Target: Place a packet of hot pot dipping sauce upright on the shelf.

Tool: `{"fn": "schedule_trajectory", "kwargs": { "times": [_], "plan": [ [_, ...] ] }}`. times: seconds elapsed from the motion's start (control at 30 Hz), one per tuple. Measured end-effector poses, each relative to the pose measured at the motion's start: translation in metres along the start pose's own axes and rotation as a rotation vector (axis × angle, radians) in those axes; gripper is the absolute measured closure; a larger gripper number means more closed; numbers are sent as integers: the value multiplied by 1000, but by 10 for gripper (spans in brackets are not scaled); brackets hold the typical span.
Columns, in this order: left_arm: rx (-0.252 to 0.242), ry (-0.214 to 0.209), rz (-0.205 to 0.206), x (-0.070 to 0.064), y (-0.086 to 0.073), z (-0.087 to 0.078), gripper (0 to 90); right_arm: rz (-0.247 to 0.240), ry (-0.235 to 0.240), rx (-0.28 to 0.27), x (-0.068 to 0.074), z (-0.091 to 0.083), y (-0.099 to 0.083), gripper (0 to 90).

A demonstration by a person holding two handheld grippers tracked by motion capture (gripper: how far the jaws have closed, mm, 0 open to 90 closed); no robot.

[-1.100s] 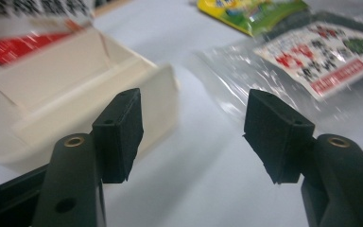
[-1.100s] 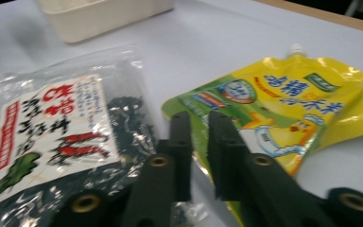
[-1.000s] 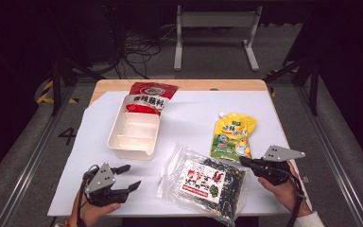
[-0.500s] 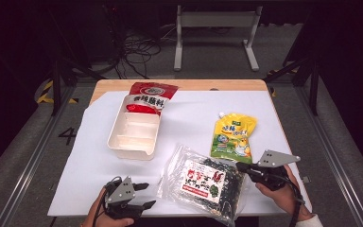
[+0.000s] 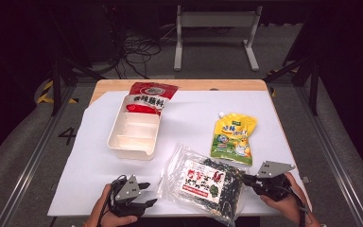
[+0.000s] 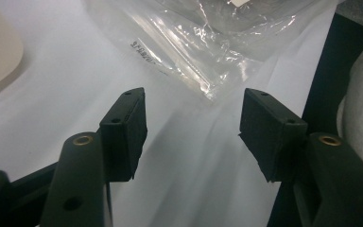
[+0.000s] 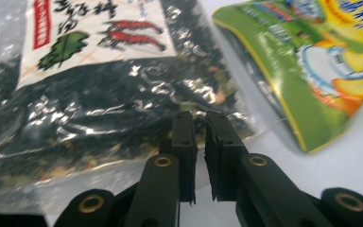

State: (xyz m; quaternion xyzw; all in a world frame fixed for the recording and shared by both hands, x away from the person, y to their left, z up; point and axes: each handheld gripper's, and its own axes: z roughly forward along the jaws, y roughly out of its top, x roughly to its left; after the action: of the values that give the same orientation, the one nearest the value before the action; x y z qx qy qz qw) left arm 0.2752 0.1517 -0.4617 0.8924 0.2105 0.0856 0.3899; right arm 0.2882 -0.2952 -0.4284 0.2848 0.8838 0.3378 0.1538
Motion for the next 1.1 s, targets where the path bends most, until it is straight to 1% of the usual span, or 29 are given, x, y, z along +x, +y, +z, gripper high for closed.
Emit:
{"fn": "schedule_trajectory", "kwargs": {
  "times": [0.07,0.1,0.17,0.23,0.27,0.3,0.37,0.43,0.47,0.53,0.57,0.6,0.63,0.7,0.73,0.77,0.8,0.83,0.87,0.93,0.97,1.0,1.03,1.07,1.1],
  "plan": [
    [18,-2,4,0,1,3,390,-6,8,20,2,1,-2,846],
    [26,1,6,0,1,4,376,-4,25,27,3,3,-3,851],
    [51,8,17,0,2,9,344,-11,35,40,4,4,-4,868],
    [46,9,12,0,3,11,330,-19,57,62,5,4,-5,898],
    [46,9,12,0,3,11,327,-25,60,74,6,5,-6,900],
    [46,13,2,1,4,13,324,-29,69,85,8,7,-6,900],
    [39,-7,-2,2,4,13,346,-36,77,108,10,8,-7,900],
    [38,-11,-6,1,5,13,361,-32,91,112,9,8,-7,900],
    [27,-32,-16,2,5,14,359,-24,101,109,9,7,-8,900],
    [17,-68,-30,1,6,14,394,-11,138,103,7,7,-11,900],
    [17,-68,-30,1,6,14,398,-9,161,102,8,6,-11,900],
    [15,-74,-33,1,7,16,398,-9,161,102,8,6,-11,900],
    [12,-87,-36,0,8,17,412,-16,171,103,10,7,-11,900],
    [-9,-122,-44,-1,12,20,418,-16,174,105,10,7,-11,900],
    [2,-115,-39,-3,14,22,422,-15,183,107,9,7,-10,900],
    [7,-130,-34,-4,14,22,426,-15,182,109,10,7,-10,900],
    [1,-151,-38,-5,14,22,436,-18,180,112,10,7,-10,900],
    [1,-151,-38,-5,14,22,437,-18,180,112,10,7,-10,900],
    [-15,-165,-46,-5,15,22,437,-20,182,112,11,7,-10,900],
    [-40,-188,-72,-6,18,23,430,-12,205,105,11,8,-10,900],
    [-50,-197,-75,-6,19,23,424,-6,214,101,11,9,-10,900],
    [-59,-198,-80,-6,21,24,397,-4,218,101,11,9,-10,900],
    [-72,-214,-105,-4,24,26,383,-7,216,103,12,9,-9,900],
    [-72,-214,-105,-4,24,26,369,-10,212,104,13,10,-9,900],
    [-78,-216,-121,-3,25,28,369,-10,212,104,13,10,-9,900]
  ]
}}
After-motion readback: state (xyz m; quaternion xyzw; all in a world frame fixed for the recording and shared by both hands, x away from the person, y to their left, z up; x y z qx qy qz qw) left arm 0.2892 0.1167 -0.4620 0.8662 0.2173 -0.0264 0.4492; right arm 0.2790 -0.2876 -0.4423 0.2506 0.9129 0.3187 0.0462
